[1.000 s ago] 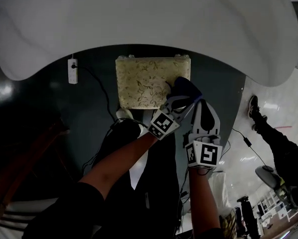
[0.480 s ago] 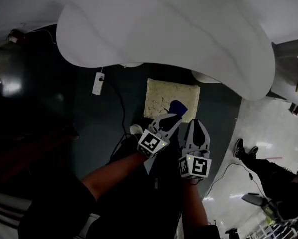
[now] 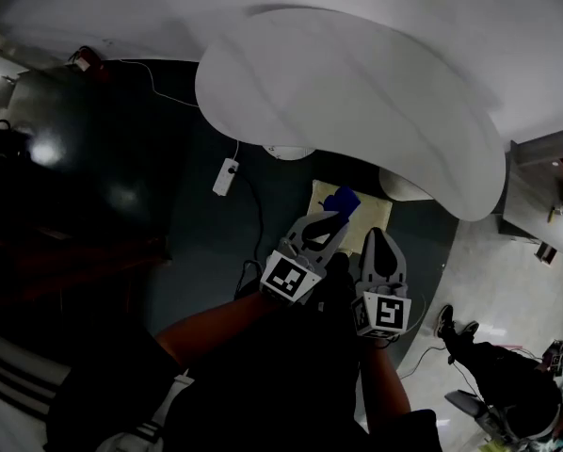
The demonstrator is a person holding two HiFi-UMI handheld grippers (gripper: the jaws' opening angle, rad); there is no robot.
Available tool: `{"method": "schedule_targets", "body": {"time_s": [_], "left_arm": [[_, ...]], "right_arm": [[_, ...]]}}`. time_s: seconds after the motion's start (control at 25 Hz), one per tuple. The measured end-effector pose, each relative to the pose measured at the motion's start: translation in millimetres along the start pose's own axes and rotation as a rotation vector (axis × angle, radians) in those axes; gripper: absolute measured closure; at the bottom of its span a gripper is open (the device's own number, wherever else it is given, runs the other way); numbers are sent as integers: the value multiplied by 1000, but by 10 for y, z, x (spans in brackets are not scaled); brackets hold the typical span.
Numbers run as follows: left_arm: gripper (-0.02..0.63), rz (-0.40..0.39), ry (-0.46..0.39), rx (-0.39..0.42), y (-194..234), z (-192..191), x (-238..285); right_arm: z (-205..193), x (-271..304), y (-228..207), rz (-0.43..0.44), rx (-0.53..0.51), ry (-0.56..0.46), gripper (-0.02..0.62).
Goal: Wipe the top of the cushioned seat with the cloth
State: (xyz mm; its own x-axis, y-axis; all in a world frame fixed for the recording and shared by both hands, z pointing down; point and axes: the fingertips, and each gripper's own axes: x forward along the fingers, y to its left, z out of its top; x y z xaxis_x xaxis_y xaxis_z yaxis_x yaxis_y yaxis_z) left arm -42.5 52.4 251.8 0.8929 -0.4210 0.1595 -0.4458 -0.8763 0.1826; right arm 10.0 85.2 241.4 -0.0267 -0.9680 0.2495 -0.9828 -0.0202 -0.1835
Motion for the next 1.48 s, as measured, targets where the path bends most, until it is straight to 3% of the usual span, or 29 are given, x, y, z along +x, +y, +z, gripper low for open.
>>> {"method": "schedule_targets", "body": {"time_s": [0.16,0.32,0.48,0.6,1.0,1.48], "left_arm": [[549,73,-72,23,63,586,-254],[549,106,-140,118,90,1135,-453],[549,188,-158,87,283,1409,-612],[549,237,-173,70,400,1484,-731],[549,268,-183,66,468,1524,-970],[549,227,-148,136,372,1572,-1154]], "right_arm": [[493,27,359,74,-6,-27,558],[897,111,642,121,-62,-53,558],[1197,170,685,122,-106,-92,558],[1289,196,798,137,-137,-87,558],[1461,196,1000,154,-201,-84,558],[1297,-43,1179,121,-196,-74,560]]}}
